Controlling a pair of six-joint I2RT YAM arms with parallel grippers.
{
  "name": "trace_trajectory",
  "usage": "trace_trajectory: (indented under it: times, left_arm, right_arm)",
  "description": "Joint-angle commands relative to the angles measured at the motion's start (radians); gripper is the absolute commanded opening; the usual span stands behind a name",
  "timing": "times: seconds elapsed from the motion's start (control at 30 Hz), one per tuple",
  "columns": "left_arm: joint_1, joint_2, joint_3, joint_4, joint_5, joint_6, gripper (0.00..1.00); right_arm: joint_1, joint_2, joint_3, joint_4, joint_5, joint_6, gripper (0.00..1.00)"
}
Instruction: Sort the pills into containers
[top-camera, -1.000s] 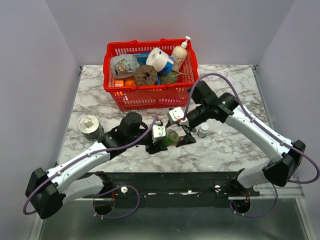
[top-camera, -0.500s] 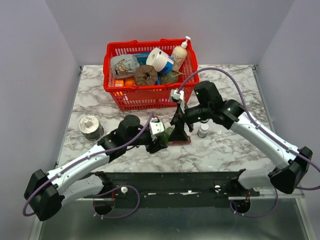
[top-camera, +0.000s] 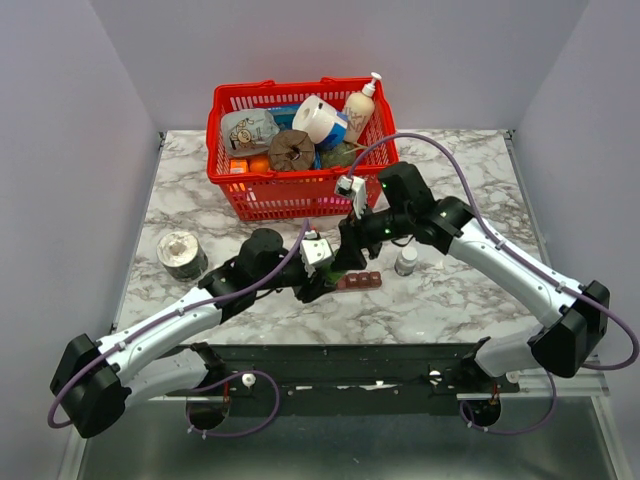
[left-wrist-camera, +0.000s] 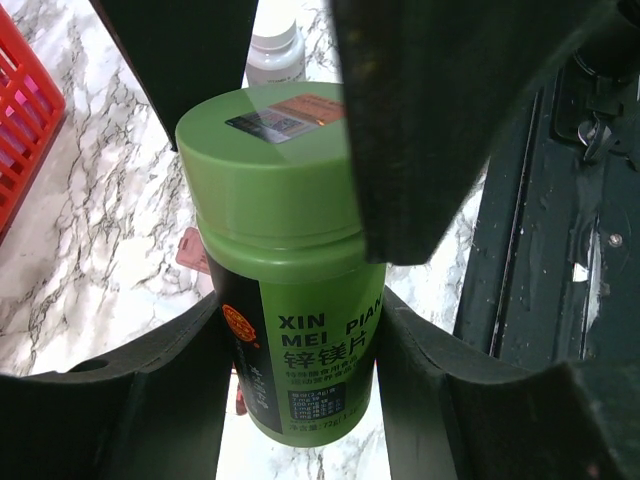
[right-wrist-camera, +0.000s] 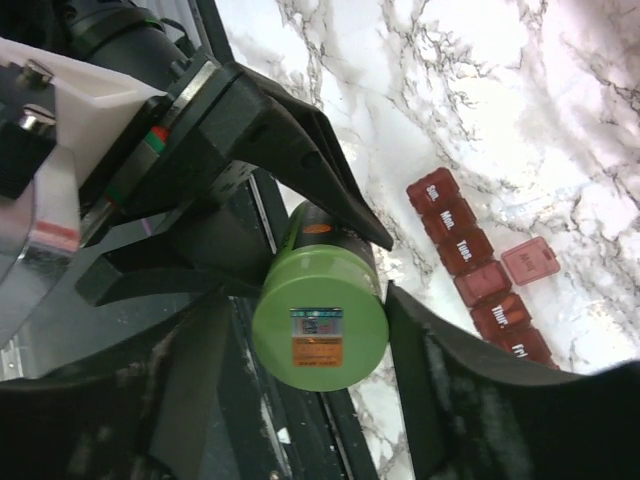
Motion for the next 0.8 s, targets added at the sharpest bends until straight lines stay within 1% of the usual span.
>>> trace_trajectory:
  times: [0.0,0.07,0.13,0.17,0.23,0.27,0.3,0.33,0.37,0.4,0.43,0.47,0.5,0.57,0.63,0.67,0.7,0.73,0.77]
  left_arm:
    - [0.002,-0.006,0.042,0.039,-0.039,0.007,0.0]
    - [0.002,-0.008,0.044,0.036,-0.039,0.009,0.0]
    - [0.002,-0.009,0.047,0.035,-0.039,0.013,0.0]
    - [0.002,-0.009,0.048,0.035,-0.039,0.015,0.0]
    - [0.002,-0.011,0.048,0.009,-0.036,0.032,0.0]
    - [0.003,-0.012,0.048,0.004,-0.031,0.042,0.0]
    - [0.003,-0.012,0.045,-0.013,-0.022,0.056,0.0]
    - [0.003,-0.014,0.042,-0.022,-0.01,0.096,0.0]
    - [0.003,-0.015,0.041,-0.03,0.024,0.115,0.0]
    - [0.003,-0.017,0.033,-0.048,0.044,0.139,0.0]
    - [0.003,-0.017,0.03,-0.054,0.067,0.182,0.0]
    - [0.003,-0.017,0.03,-0.064,0.091,0.2,0.0]
    - [0.003,-0.015,0.029,-0.073,0.102,0.213,0.0]
    - [0.005,-0.009,0.033,-0.1,0.112,0.242,0.0]
    - [0.005,-0.008,0.044,-0.122,0.113,0.247,0.0]
    - [0.005,-0.008,0.045,-0.123,0.115,0.244,0.0]
    - [0.005,-0.012,0.041,-0.113,0.118,0.242,0.0]
    - [0.005,-0.015,0.036,-0.107,0.115,0.236,0.0]
    - [0.005,-0.023,0.032,-0.101,0.113,0.231,0.0]
  right_arm:
    - [0.001,0.026,0.032,-0.028,-0.009,-0.004,0.66]
    - [0.001,0.037,0.046,-0.048,-0.006,-0.018,0.63]
    - [0.001,0.047,0.057,-0.06,-0.012,-0.018,0.56]
    - [0.001,0.054,0.066,-0.068,-0.015,-0.061,0.46]
    - [0.001,0.057,0.08,-0.077,-0.052,-0.084,0.35]
    - [0.001,0.066,0.104,-0.101,-0.079,-0.149,0.27]
    - [0.002,0.072,0.118,-0.124,-0.155,-0.199,0.24]
    - [0.004,0.077,0.132,-0.146,-0.188,-0.257,0.22]
    - [0.011,0.075,0.143,-0.191,-0.22,-0.409,0.19]
    - [0.017,0.063,0.154,-0.219,-0.275,-0.514,0.18]
    - [0.025,0.054,0.152,-0.239,-0.297,-0.615,0.18]
    - [0.031,0.043,0.148,-0.302,-0.325,-0.858,0.18]
    - [0.031,0.029,0.146,-0.351,-0.371,-1.004,0.18]
    - [0.034,0.029,0.146,-0.449,-0.38,-1.317,0.21]
    - [0.039,0.079,0.202,-0.479,-0.356,-1.362,0.23]
    - [0.039,0.096,0.229,-0.524,-0.348,-1.401,0.25]
    - [0.039,0.113,0.246,-0.534,-0.334,-1.402,0.28]
    - [0.039,0.135,0.272,-0.532,-0.33,-1.38,0.33]
    - [0.041,0.142,0.282,-0.522,-0.32,-1.313,0.46]
